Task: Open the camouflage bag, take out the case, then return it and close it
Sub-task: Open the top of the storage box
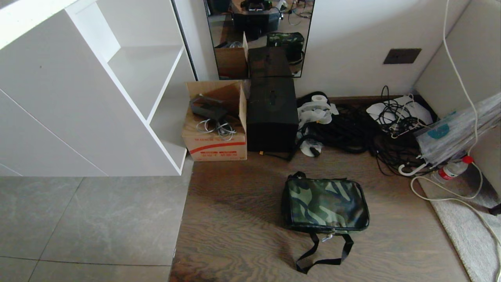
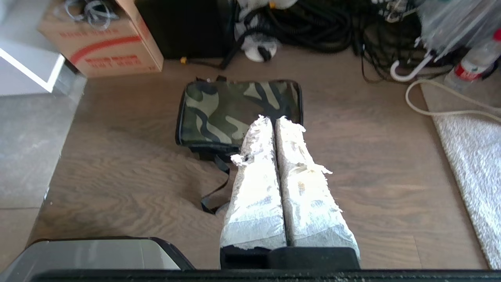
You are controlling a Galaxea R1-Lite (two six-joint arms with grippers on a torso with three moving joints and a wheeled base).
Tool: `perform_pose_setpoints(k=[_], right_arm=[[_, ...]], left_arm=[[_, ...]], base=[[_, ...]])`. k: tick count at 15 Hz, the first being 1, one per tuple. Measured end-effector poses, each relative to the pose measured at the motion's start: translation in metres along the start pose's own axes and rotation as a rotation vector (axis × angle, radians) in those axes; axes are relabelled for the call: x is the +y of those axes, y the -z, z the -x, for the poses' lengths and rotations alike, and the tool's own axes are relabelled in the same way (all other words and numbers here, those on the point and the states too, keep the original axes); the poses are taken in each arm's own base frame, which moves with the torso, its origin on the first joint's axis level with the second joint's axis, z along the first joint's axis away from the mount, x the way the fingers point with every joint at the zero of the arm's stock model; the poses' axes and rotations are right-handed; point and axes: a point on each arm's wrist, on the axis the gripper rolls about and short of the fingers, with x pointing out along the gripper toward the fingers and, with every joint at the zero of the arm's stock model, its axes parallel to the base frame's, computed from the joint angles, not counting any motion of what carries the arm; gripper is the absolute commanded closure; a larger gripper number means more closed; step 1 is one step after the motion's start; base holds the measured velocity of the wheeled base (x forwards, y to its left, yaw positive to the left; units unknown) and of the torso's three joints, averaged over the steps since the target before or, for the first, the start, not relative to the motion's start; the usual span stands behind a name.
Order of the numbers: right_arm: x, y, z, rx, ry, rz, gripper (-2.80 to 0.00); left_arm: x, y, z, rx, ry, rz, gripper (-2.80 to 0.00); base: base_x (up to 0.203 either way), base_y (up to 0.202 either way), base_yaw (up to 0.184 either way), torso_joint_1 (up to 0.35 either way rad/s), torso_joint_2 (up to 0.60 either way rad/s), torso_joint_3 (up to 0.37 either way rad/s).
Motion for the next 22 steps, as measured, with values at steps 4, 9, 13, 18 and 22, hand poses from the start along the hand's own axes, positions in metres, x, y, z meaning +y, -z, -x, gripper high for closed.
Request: perform_pose_setpoints(k=[4,9,13,18,22], right_arm=[[0.0000,-0.0001,-0.0001,0.000,0.000,0.000,0.00],[0.0000,-0.0001,-0.0001,0.001,0.001,0.000,0.00],[0.0000,0.0000,-0.0001,0.002,-0.001,0.000,0.00],[0.0000,0.0000,-0.0001,0.001,0.000,0.000,0.00],[0.0000,0.0000,-0.0001,0.001,0.000,0.000,0.00]], left_arm=[[0.0000,0.0000,0.0000,0.000,0.000,0.001,0.00],[0.0000,0.0000,0.0000,0.000,0.000,0.001,0.00],[0.0000,0.0000,0.0000,0.000,0.000,0.000,0.00],[0.0000,0.0000,0.0000,0.000,0.001,0.001,0.00],[0.0000,0.0000,0.0000,0.000,0.001,0.000,0.00]], base=[[0.000,0.000,0.000,0.004,0.00,-0.195],[0.000,0.000,0.000,0.002,0.00,-0.198],[0.000,0.000,0.000,0.001,0.00,-0.070],[0.000,0.000,0.000,0.000,0.00,0.000],[0.000,0.000,0.000,0.000,0.00,0.000]])
